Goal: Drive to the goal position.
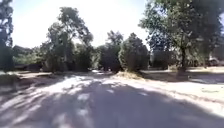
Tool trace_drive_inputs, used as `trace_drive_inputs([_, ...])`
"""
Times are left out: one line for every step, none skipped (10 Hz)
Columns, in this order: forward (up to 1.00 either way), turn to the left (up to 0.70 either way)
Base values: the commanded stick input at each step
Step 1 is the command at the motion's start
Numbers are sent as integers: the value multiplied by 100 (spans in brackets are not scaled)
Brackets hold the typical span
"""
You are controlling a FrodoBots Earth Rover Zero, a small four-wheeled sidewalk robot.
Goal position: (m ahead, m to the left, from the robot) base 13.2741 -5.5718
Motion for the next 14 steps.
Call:
trace_drive_inputs([100, 36])
trace_drive_inputs([100, 0])
trace_drive_inputs([100, 0])
trace_drive_inputs([100, 0])
trace_drive_inputs([100, 0])
trace_drive_inputs([100, 8])
trace_drive_inputs([100, 40])
trace_drive_inputs([100, 40])
trace_drive_inputs([100, 33])
trace_drive_inputs([100, 10])
trace_drive_inputs([100, 0])
trace_drive_inputs([100, 0])
trace_drive_inputs([100, 0])
trace_drive_inputs([100, 0])
